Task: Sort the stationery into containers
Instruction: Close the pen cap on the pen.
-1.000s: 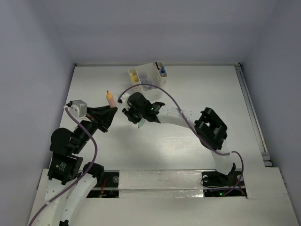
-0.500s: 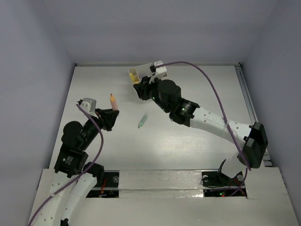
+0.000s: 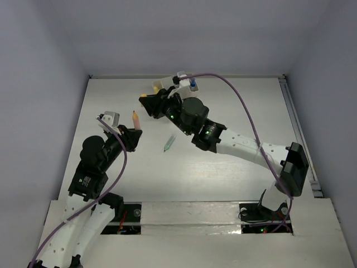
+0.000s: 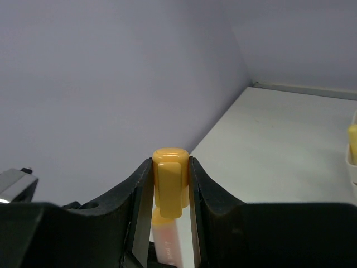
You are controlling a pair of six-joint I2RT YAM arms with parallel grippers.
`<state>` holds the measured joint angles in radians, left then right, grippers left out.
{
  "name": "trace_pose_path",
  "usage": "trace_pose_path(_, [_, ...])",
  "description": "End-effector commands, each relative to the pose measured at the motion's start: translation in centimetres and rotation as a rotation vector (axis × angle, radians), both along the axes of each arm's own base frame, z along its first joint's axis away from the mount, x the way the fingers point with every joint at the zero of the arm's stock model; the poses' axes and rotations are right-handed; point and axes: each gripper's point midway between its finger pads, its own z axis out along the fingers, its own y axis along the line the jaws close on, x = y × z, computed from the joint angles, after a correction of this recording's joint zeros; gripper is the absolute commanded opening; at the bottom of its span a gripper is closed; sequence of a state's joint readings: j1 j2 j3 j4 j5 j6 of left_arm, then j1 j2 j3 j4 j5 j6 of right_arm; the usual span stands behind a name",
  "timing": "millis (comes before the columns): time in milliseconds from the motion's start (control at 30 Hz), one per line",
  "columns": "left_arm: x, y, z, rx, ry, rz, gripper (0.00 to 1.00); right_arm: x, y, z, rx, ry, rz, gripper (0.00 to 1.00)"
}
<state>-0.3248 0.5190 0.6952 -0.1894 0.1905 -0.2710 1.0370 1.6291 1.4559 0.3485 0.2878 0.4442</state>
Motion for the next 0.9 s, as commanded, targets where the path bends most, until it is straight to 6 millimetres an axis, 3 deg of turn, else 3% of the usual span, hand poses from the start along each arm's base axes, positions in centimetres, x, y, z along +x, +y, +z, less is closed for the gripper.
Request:
trace_pose_path(0, [0.3, -0.2, 0.8, -0.005, -0.036, -0.012, 0.00, -1.0, 1.4, 4.4, 0.102, -0.059, 0.027, 0.00])
trace_pose_path(300, [0.2, -0.4, 1.0, -0.012, -0.043, -0.024, 0.00, -1.1, 4.2, 2.9, 0.056, -0.052, 0.043, 0.00])
trace_pose_path(867, [0.1, -0.2, 1.2, -0.018, -0.048, -0.011, 0.00, -0.9, 4.2, 1.2, 0.012, -0.043, 0.033, 0.00])
